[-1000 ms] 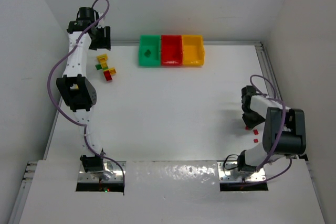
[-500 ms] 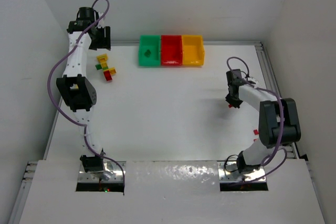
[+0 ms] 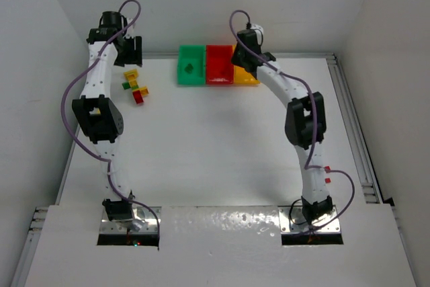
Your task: Sort the legos into containers by color
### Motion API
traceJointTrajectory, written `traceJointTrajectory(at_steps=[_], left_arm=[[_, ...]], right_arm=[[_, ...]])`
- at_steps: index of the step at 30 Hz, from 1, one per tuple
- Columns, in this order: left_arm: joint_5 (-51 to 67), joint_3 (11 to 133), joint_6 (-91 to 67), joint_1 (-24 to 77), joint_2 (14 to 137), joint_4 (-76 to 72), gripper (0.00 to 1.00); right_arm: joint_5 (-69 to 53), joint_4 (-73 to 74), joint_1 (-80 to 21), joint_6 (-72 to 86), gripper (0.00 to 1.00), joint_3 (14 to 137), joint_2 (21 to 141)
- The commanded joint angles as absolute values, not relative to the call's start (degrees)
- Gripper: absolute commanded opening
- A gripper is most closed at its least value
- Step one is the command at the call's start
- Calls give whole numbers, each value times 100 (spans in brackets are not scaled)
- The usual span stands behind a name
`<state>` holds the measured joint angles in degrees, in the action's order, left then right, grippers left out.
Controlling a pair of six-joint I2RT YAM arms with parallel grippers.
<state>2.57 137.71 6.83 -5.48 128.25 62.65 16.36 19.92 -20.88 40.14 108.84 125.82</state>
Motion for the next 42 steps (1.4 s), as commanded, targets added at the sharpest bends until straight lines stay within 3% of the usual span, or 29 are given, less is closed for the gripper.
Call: traceJointTrajectory(at_steps=[1, 7, 11, 15, 17, 20, 21, 25, 31, 34, 36, 42], left_arm=[[167, 13606, 677, -607, 12428, 6161, 63], [114, 13447, 659, -615, 12366, 6152, 63], [149, 13430, 668, -624, 12392, 6126, 63], [167, 13430, 668, -615, 12428, 6126, 63], [184, 13438, 677, -615, 12428, 6126, 63], [193, 13439, 686, -615, 12428, 6117, 64], [193, 13430, 686, -615, 12428, 6117, 64], [185, 13456, 677, -615, 12402, 6100, 66], [149, 13526, 703, -615, 12358, 6108, 67], [106, 13561, 703, -615, 12322, 6135, 67], [88, 13597, 712, -615, 12331, 6161, 67], [105, 13860, 694, -615, 12506, 6179, 67]], right_arm=[[1056, 1118, -2223, 3744, 0, 12083, 13531], [1151, -1483, -2391, 3446, 0, 11988, 14079], [1187, -1380, -2391, 3445, 0, 13233, 14879], [1318, -1626, -2391, 3490, 0, 12745, 14837], [1362, -1608, -2391, 3437, 5, 12517, 14748], [1231, -1556, -2391, 3191, 17, 12472, 14652], [1152, -1556, -2399, 3156, 27, 12472, 14599], [1055, -1564, -2391, 2927, 39, 12341, 14336], [1230, -1354, -2391, 2690, 42, 11489, 13177], [1257, -478, -2294, 2435, 51, 10787, 12029], [1301, 1023, -2076, 2417, 58, 10531, 11464], [2240, 4136, -899, 3715, 66, 7618, 9099]])
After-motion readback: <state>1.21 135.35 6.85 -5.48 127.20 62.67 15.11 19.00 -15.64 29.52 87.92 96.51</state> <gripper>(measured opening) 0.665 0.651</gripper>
